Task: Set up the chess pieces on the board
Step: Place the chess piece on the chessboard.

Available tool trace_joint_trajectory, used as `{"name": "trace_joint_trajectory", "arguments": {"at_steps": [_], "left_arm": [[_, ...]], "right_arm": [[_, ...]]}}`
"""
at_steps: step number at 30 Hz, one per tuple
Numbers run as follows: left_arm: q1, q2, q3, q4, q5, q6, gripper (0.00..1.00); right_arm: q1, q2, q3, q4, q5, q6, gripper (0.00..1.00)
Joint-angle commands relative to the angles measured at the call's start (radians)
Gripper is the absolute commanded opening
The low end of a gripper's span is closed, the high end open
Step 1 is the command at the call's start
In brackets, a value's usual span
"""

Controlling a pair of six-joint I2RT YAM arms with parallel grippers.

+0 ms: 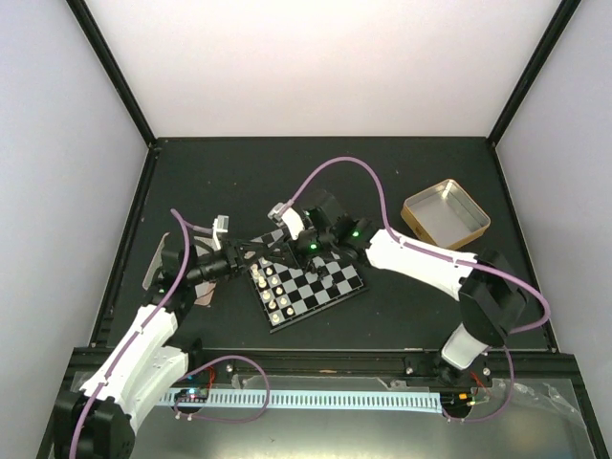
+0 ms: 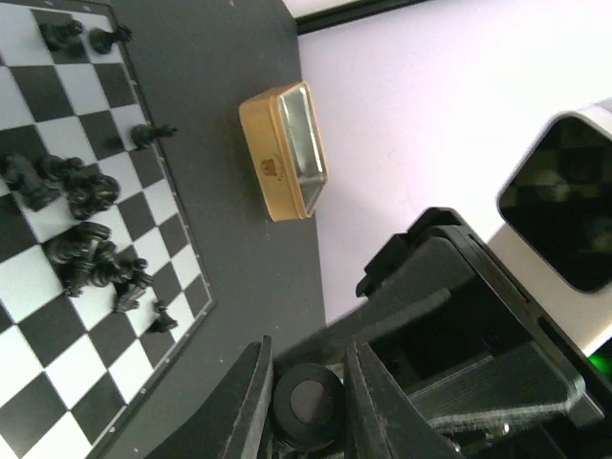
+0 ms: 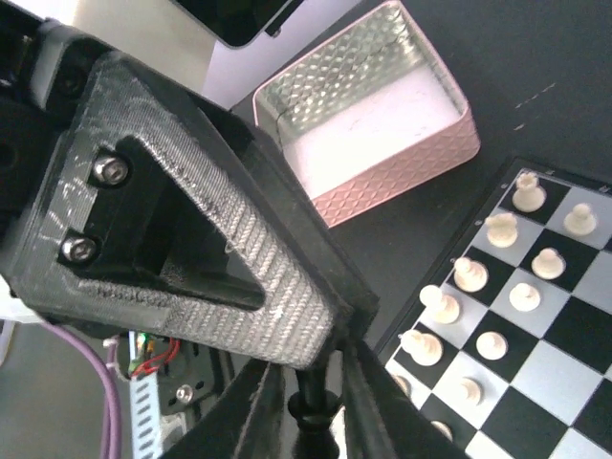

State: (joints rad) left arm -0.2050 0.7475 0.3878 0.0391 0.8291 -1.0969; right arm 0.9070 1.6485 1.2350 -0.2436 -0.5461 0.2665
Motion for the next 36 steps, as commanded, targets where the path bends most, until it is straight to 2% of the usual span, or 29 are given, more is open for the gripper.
{"name": "trace_joint_trajectory", "arguments": {"at_steps": [1,3,6,8,10,16,19,24,28,33,36], "left_arm": [[-0.019,-0.022,0.011,0.102,0.062,-0.074,0.05],[-0.019,-0.028,0.014,0.134,0.053,-0.110,0.04],[-0.020,-0.027,0.017,0.196,0.037,-0.162,0.04],[-0.021,-0.021,0.022,0.232,0.018,-0.174,0.04],[-0.022,-0.013,0.022,0.264,-0.001,-0.187,0.04],[-0.024,-0.005,0.015,0.376,-0.036,-0.265,0.04],[-0.024,-0.011,0.017,0.382,-0.053,-0.281,0.04],[-0.024,-0.027,-0.027,0.493,-0.095,-0.412,0.03],[-0.025,-0.030,-0.038,0.535,-0.108,-0.467,0.03],[-0.025,-0.033,-0.049,0.547,-0.124,-0.496,0.03],[-0.026,-0.025,-0.050,0.565,-0.125,-0.511,0.02]], "right_arm": [[-0.003,-0.102,-0.079,0.215,0.075,0.155,0.25],[-0.005,-0.146,-0.134,0.301,0.075,0.239,0.39],[-0.014,-0.208,-0.238,0.460,0.085,0.415,0.50],[-0.021,-0.240,-0.356,0.632,0.099,0.632,0.52],[-0.024,-0.257,-0.449,0.831,0.117,0.780,0.55],[-0.026,-0.225,-0.457,0.901,0.127,0.972,0.59],[-0.026,-0.179,-0.444,1.032,0.078,1.064,0.57],[-0.025,-0.132,-0.474,1.231,0.087,1.225,0.40],[-0.024,-0.136,-0.458,1.218,0.097,1.238,0.37],[-0.023,-0.130,-0.433,1.207,0.081,1.254,0.27],[-0.012,-0.134,-0.435,1.192,0.081,1.245,0.26]]}}
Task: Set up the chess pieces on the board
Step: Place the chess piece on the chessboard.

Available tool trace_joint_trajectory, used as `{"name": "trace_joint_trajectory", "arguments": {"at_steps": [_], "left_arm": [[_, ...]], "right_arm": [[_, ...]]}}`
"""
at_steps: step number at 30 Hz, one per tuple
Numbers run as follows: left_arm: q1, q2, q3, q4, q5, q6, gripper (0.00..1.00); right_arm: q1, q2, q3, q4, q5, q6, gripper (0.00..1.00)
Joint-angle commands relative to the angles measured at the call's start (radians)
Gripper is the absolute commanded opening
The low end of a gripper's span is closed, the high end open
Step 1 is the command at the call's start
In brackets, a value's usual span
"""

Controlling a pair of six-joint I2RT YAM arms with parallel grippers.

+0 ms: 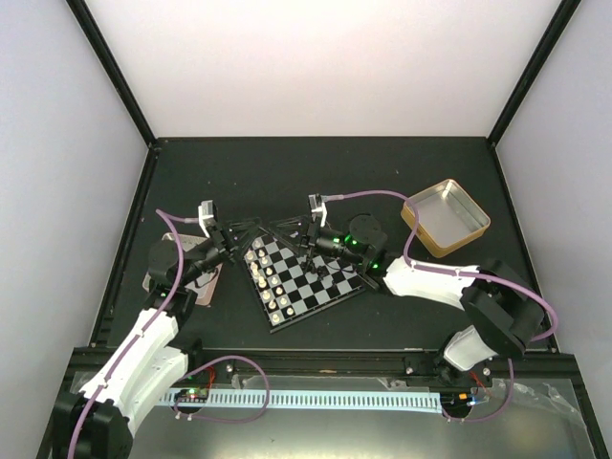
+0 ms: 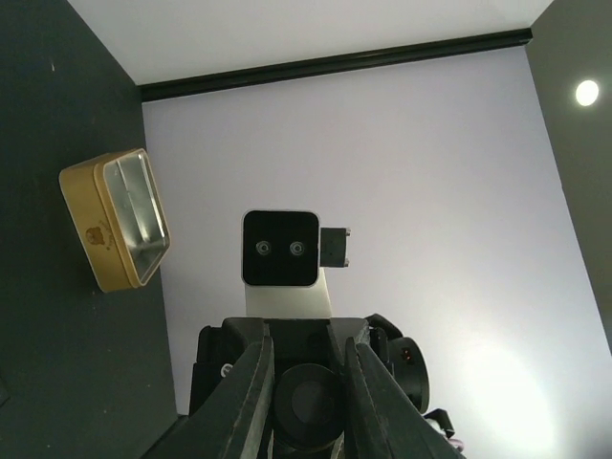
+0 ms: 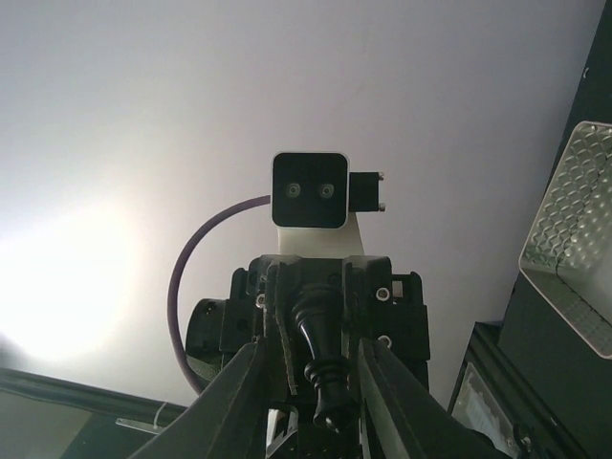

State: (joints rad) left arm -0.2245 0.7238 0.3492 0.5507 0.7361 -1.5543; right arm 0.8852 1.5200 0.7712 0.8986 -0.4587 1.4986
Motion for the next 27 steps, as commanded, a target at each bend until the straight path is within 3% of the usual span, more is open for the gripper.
{"name": "trace_joint_trajectory", "arguments": {"at_steps": [1,9,15,20,25,27], "left_arm": [[-0.007,0.002,-0.012,0.063,-0.031,-0.061,0.02],[-0.007,0.000,-0.016,0.084,-0.038,-0.088,0.01],[-0.007,0.005,-0.018,0.086,-0.046,-0.093,0.01],[-0.007,0.004,-0.022,0.081,-0.046,-0.092,0.02],[-0.007,-0.021,-0.016,0.022,-0.040,-0.049,0.19],[-0.007,-0.043,-0.006,-0.052,-0.043,0.005,0.32]], "right_arm": [[0.009,-0.005,0.032,0.041,-0.008,0.008,0.27],[0.014,0.021,0.055,0.059,-0.039,0.012,0.25],[0.014,0.022,0.056,0.053,-0.044,0.006,0.18],[0.014,0.012,0.057,0.036,-0.040,-0.013,0.06],[0.012,-0.023,0.065,-0.100,-0.012,-0.128,0.01],[0.007,-0.035,0.068,-0.159,-0.020,-0.186,0.01]]}}
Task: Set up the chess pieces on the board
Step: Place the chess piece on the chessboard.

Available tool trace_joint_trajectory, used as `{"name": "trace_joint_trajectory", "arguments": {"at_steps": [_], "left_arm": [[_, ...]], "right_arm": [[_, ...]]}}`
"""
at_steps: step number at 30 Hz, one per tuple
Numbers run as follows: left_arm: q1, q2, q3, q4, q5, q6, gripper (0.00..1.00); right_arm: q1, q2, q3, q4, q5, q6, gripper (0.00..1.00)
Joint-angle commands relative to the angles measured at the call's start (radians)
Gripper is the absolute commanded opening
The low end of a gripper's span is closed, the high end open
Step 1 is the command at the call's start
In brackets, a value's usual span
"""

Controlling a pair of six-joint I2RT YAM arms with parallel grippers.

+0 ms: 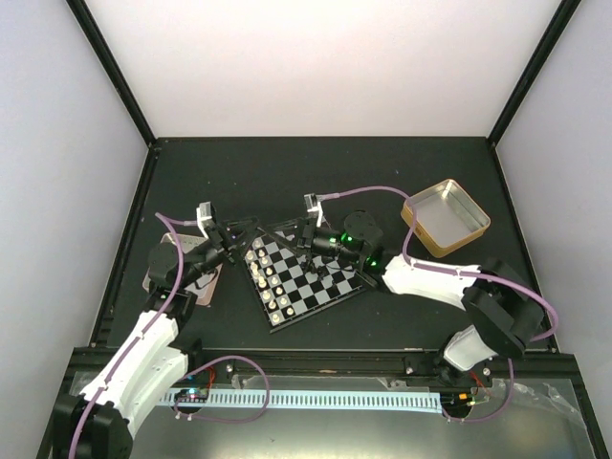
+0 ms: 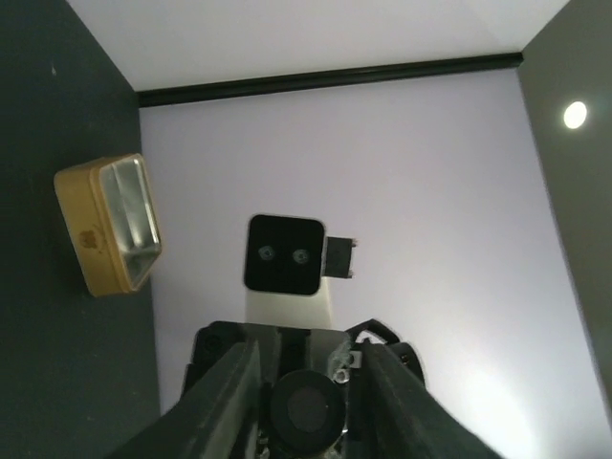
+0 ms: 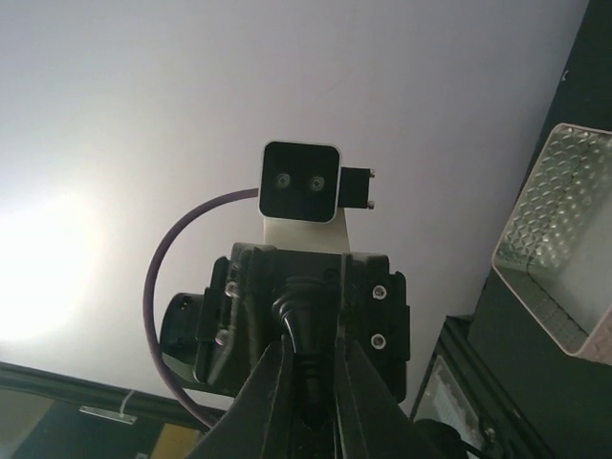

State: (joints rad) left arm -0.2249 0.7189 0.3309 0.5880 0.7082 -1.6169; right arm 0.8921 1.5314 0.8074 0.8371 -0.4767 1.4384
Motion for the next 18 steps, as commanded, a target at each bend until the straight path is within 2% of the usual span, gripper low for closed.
{"name": "trace_joint_trajectory", "arguments": {"at_steps": [1,4,7,10,14,18], "left_arm": [[-0.007,-0.052,0.022,-0.143,-0.016,0.109,0.39],[-0.005,-0.100,0.051,-0.388,-0.062,0.289,0.64],[-0.005,-0.154,0.077,-0.590,-0.146,0.470,0.77],[-0.004,-0.195,0.113,-0.771,-0.229,0.663,0.82],[-0.004,-0.217,0.234,-1.008,-0.327,0.937,0.87],[-0.004,-0.233,0.332,-1.165,-0.373,1.138,0.89]], "right_arm": [[-0.006,-0.053,0.030,-0.148,-0.005,-0.156,0.01],[-0.034,-0.076,0.038,-0.324,-0.038,-0.290,0.01],[-0.074,-0.114,0.061,-0.609,-0.023,-0.474,0.01],[-0.115,-0.130,0.119,-0.933,0.056,-0.681,0.01],[-0.142,-0.120,0.201,-1.272,0.226,-0.924,0.01],[-0.158,-0.082,0.259,-1.489,0.424,-1.036,0.01]]}}
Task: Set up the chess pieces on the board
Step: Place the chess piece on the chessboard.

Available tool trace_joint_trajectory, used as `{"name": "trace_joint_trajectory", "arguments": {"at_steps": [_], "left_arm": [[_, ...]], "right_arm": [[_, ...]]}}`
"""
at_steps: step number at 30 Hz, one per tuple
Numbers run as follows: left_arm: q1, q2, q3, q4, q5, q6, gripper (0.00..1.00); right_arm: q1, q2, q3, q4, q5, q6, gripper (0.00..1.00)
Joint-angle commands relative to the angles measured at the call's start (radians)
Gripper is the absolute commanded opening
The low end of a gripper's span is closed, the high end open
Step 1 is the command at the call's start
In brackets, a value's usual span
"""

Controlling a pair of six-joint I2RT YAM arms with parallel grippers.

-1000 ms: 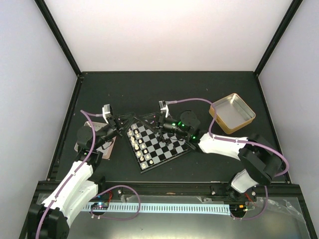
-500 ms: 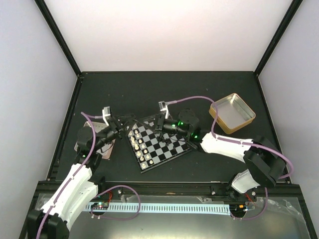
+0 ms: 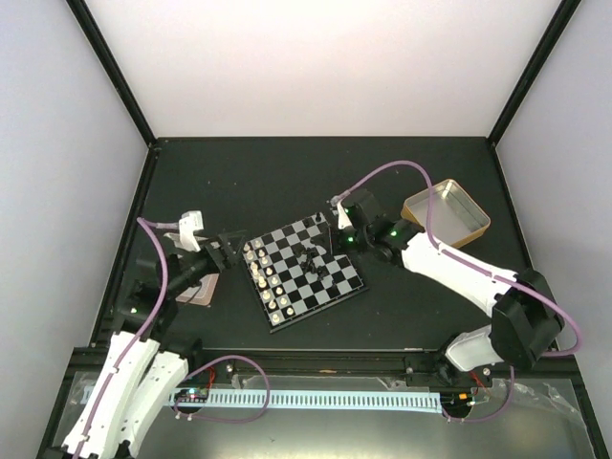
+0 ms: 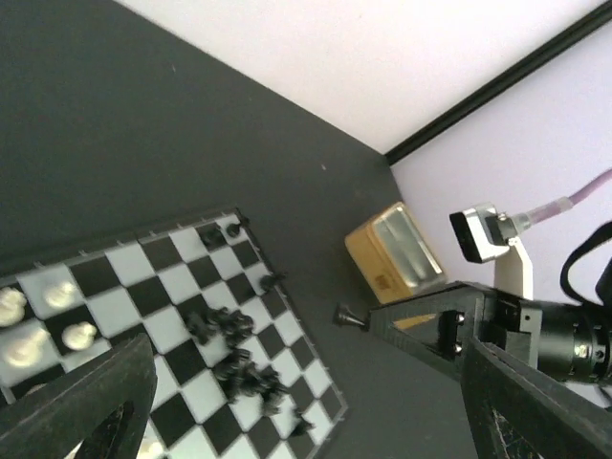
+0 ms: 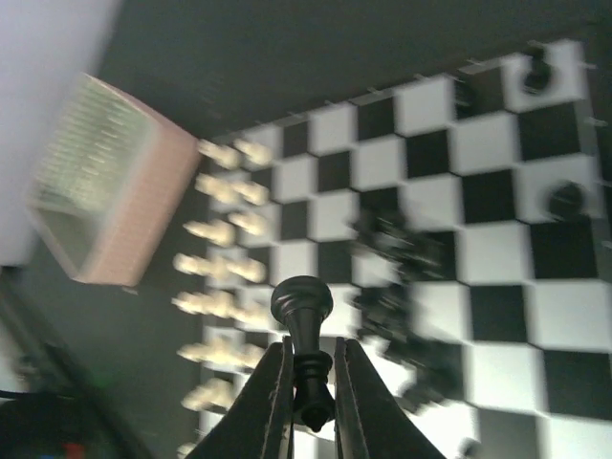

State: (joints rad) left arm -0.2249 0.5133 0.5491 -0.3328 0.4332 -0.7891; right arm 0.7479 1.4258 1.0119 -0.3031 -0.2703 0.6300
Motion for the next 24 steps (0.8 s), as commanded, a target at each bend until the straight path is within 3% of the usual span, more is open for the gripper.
{"name": "trace_joint_trajectory", "arguments": {"at_steps": [1,6,10,24], "left_arm": [[-0.004,-0.033,0.127,-0.268,-0.112,0.347,0.89],[-0.004,-0.069,0.146,-0.356,-0.200,0.443,0.89],[-0.004,-0.109,0.140,-0.345,-0.194,0.454,0.90],[-0.004,-0.176,0.121,-0.303,-0.182,0.452,0.90]], "right_arm": [[-0.019,0.036,0.069,-0.381,0.235,-0.241,0.01],[-0.028,0.121,0.199,-0.495,0.311,-0.294,0.01],[-0.039,0.219,0.303,-0.579,0.351,-0.320,0.01],[-0.040,0.357,0.393,-0.621,0.346,-0.320,0.02]]}}
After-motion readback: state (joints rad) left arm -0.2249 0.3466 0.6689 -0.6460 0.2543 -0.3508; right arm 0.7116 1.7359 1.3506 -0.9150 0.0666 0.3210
